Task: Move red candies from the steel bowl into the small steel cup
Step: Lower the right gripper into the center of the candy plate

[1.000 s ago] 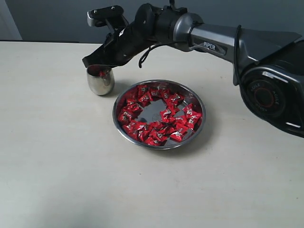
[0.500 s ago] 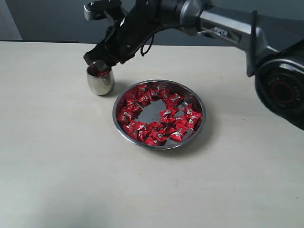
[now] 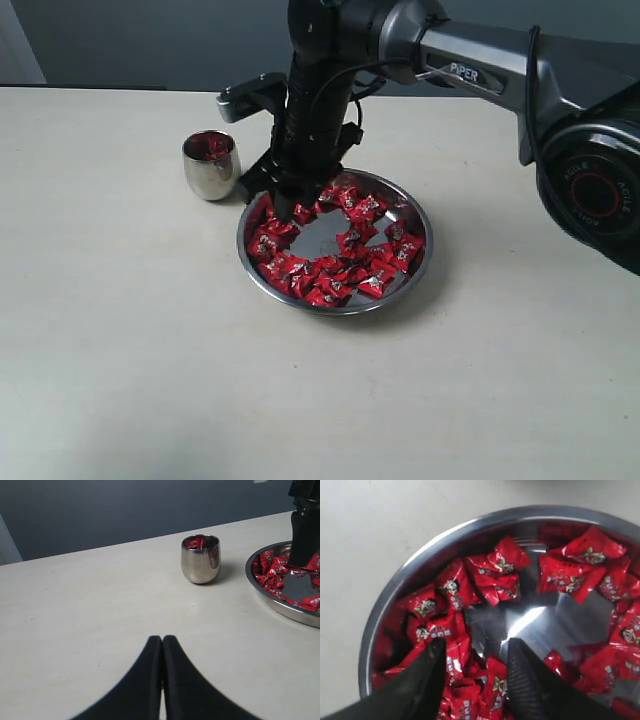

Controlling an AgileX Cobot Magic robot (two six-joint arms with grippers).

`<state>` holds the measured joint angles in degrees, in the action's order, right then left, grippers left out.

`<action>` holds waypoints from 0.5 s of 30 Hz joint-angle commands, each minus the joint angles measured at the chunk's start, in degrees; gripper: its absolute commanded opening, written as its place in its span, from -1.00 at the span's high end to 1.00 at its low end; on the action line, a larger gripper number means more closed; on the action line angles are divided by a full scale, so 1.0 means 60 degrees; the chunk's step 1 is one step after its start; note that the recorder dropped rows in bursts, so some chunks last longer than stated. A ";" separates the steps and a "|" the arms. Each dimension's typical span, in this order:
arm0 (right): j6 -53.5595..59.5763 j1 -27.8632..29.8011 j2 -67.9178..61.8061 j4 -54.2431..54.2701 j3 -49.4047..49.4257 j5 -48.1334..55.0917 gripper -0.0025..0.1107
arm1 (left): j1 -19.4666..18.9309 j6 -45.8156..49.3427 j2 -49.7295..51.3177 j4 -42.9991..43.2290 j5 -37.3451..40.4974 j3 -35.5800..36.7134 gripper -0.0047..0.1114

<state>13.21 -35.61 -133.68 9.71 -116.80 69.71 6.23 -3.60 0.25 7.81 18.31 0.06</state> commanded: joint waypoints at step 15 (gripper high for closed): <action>-0.1743 0.0041 0.0029 -0.2145 0.1272 0.0043 0.26 | 0.0029 -0.0052 -0.0041 -0.0011 -0.0090 -0.0010 0.91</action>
<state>3.14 -35.61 -133.68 -2.50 -110.84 69.94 6.23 -3.60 0.25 7.81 18.31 0.06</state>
